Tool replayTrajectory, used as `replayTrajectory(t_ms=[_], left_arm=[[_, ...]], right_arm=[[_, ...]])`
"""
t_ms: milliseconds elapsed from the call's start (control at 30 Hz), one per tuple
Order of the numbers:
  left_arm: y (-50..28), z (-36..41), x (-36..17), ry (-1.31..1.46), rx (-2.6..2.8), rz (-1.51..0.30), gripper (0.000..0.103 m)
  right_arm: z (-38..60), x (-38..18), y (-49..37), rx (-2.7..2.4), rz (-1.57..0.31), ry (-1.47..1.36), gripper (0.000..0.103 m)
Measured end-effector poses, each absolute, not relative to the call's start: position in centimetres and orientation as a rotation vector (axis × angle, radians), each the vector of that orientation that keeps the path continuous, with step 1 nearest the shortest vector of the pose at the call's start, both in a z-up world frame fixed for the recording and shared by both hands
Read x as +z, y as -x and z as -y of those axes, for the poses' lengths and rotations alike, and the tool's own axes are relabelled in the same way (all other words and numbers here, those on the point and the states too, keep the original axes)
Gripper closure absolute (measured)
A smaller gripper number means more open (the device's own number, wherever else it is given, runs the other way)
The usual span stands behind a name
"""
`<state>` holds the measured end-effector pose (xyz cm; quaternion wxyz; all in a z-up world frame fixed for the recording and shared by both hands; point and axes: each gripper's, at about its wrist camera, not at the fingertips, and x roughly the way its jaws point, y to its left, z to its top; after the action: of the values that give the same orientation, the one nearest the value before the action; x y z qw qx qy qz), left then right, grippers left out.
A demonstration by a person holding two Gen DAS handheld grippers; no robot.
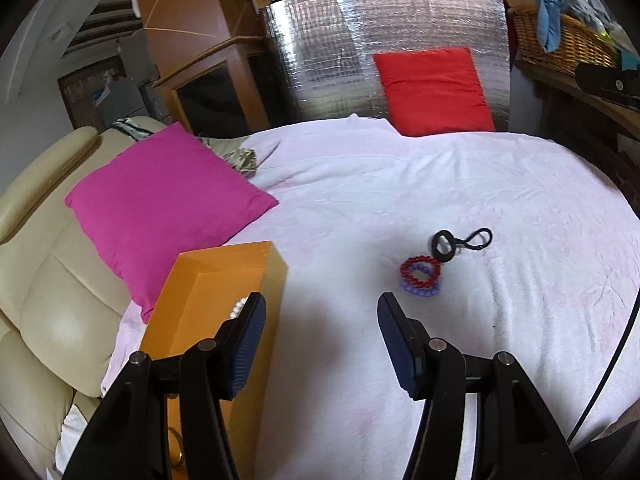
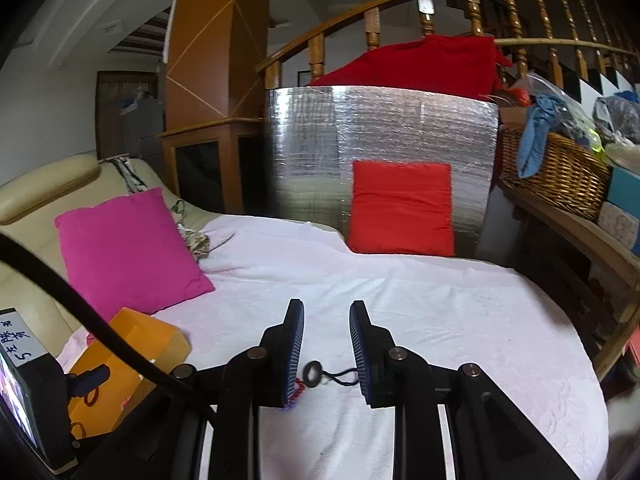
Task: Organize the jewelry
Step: 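Move both grippers back to the black hair tie and beaded bracelets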
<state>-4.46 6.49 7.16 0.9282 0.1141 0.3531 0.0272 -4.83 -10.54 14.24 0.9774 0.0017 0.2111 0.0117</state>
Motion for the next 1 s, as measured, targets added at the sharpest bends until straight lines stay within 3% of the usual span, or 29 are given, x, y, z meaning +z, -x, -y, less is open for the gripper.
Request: replayTrajectory(t_ms=[300,533,1000], left_arm=[[3.6,-3.2,6.1,-0.276,0.018,-0.743,0.044],[2.4,-1.1,5.1,-0.305,-0.006,-0.763,0.044],[-2.4,1.6,1.0,-0.319,-0.013,-0.829,0.044]], right_arm=[[14.0,13.2,4.5,-0.034,-0.439,-0.03,0.076],[16.2,12.5,4.0,-0.071,-0.431,-0.046,0.058],[19.0,9.5,0.6,-0.107,-0.491,-0.059,0.057]])
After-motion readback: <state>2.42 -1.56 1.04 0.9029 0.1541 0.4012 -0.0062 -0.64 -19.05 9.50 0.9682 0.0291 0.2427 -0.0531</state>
